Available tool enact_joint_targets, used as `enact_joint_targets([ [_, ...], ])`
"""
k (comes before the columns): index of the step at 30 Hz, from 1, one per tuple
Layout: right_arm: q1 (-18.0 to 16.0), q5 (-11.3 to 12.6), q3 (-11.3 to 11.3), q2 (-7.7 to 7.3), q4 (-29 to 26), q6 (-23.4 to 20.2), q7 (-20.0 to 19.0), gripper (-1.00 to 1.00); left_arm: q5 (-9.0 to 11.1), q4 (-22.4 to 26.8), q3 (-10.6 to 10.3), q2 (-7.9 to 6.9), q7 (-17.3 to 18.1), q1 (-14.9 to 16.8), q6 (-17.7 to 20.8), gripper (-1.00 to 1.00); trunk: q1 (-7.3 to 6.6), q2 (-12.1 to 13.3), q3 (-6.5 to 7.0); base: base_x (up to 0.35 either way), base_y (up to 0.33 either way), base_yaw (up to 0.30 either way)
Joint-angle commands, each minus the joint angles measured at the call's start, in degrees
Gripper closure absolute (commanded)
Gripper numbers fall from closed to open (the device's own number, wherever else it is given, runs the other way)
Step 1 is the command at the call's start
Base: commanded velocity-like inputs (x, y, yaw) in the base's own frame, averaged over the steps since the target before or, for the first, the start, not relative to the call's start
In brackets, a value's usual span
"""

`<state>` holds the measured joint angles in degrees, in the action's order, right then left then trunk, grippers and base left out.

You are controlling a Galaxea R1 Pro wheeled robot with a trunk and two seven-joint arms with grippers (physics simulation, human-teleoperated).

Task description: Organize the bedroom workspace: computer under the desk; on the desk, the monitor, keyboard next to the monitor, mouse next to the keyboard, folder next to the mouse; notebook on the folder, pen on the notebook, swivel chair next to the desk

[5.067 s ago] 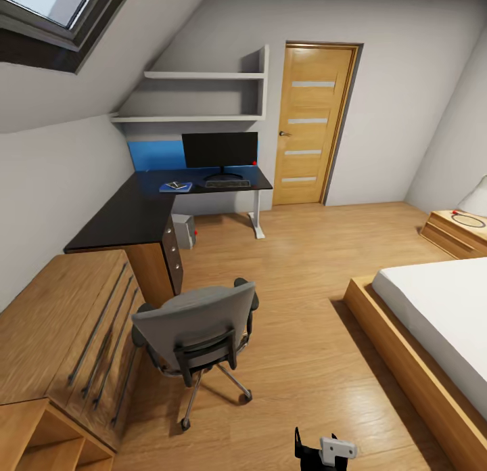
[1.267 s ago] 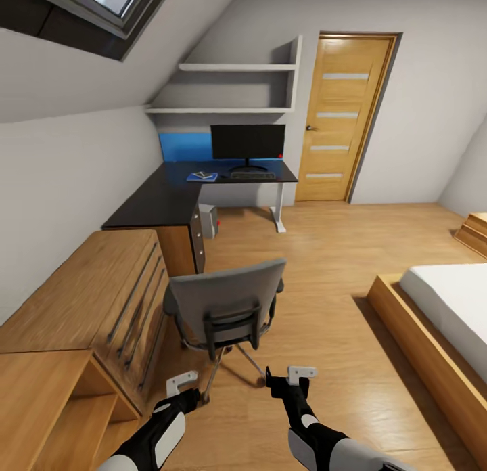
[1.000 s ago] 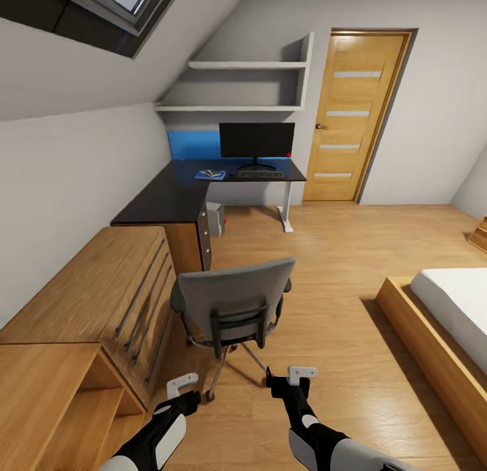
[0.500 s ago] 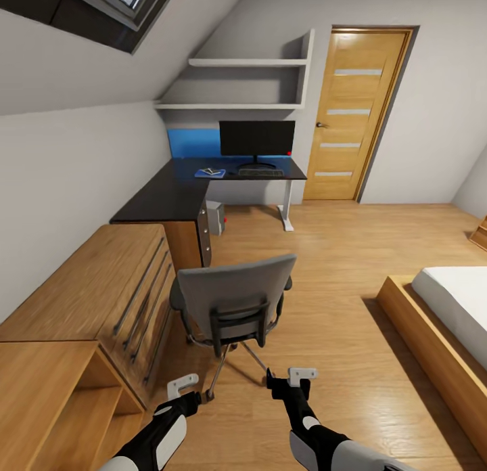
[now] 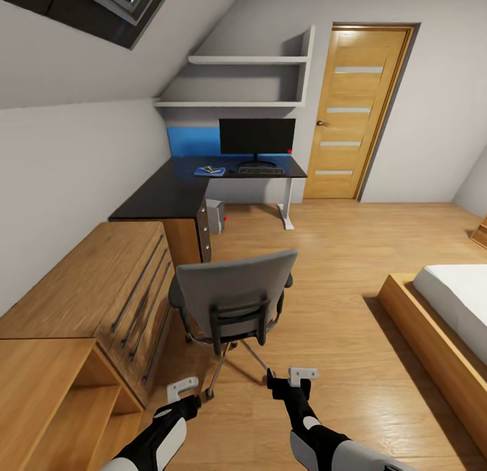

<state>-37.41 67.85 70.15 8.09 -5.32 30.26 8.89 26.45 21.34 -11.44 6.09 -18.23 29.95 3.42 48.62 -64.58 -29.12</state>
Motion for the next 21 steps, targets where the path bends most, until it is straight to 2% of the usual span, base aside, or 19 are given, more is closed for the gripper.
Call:
enact_joint_targets([
  [1, -0.03, 0.09, 0.48, -0.02, -0.05, 0.06, 0.51, -1.0, 0.29, -0.04, -0.49, -0.04, -0.5, 0.02, 0.28, -1.0, 0.23, -0.45, -0.24, 0.0, 0.0, 0.0],
  [21, -0.03, 0.03, 0.51, -0.07, -0.04, 0.06, 0.51, -1.0, 0.28, -0.41, -0.51, 0.21, -0.5, 0.02, 0.36, -1.0, 4.62, -8.47, -3.83, 0.0, 0.0, 0.0],
])
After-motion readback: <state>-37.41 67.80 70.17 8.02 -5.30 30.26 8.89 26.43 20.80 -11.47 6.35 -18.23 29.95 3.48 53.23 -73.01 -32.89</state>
